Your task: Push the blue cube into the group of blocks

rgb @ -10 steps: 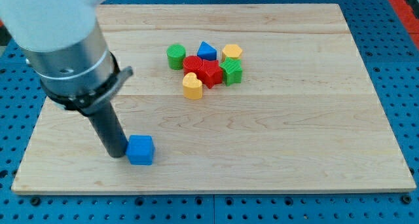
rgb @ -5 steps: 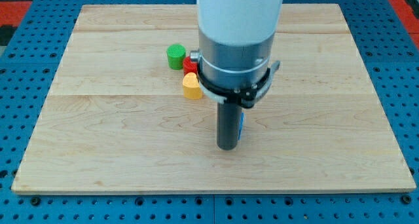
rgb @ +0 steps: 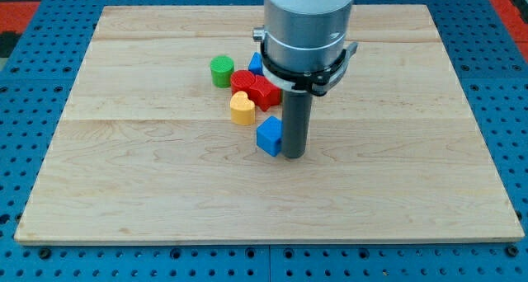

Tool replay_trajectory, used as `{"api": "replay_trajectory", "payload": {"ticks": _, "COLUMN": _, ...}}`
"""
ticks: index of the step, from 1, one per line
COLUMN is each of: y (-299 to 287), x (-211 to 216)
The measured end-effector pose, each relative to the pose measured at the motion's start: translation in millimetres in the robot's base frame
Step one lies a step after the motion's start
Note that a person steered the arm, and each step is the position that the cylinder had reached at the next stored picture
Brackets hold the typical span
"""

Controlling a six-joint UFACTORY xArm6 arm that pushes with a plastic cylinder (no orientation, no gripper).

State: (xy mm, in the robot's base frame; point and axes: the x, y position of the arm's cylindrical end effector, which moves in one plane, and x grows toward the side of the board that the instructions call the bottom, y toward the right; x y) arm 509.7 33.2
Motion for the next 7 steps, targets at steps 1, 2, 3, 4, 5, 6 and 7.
{"api": "replay_trajectory", "payload": {"ticks": 1, "y": 6.5, "x": 34.2}}
{"api": "replay_trajectory", "payload": {"ticks": 2, "y": -20.6, "x": 0.2}}
{"api": "replay_trajectory", "payload": {"ticks": 3, "y": -21.5, "x": -33.7}}
{"api": "replay_trajectory", "payload": {"ticks": 4, "y": -21.5, "x": -49.8}}
{"api": "replay_trajectory", "payload": {"ticks": 5, "y": -19.4, "x": -50.5}}
{"api": "replay_trajectory", "payload": {"ticks": 6, "y": -16.0, "x": -48.6}}
{"api": "replay_trajectory", "payload": {"ticks": 7, "y": -32.7, "x": -28.2}}
